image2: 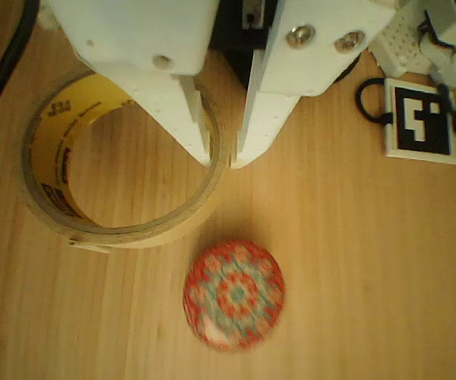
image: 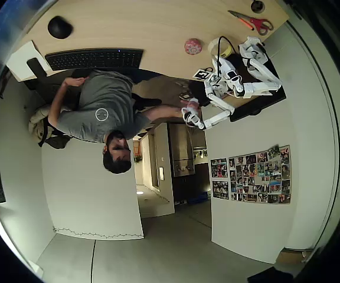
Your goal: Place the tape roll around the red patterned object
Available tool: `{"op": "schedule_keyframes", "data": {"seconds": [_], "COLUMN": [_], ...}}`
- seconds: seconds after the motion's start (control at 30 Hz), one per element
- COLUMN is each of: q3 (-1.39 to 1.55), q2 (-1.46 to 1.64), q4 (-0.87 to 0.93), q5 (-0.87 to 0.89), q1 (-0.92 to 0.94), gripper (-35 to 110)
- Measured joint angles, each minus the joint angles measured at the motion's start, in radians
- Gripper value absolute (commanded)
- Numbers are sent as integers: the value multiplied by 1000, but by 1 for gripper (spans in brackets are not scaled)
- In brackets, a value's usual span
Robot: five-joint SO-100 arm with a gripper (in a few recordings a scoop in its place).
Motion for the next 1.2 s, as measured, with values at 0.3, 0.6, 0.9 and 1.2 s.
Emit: {"op": "schedule_keyframes", "data": {"seconds": [0.3,0.6,0.9,1.2], "q3": [-463,-721,-425,-469], "q2": [-368,-727,-689,-664], "q4": [25,-44,-253,-138], "q5": [-104,-89,25,-28], "q1": [20,3,-31,-29], "gripper": [0,0,7,48]}}
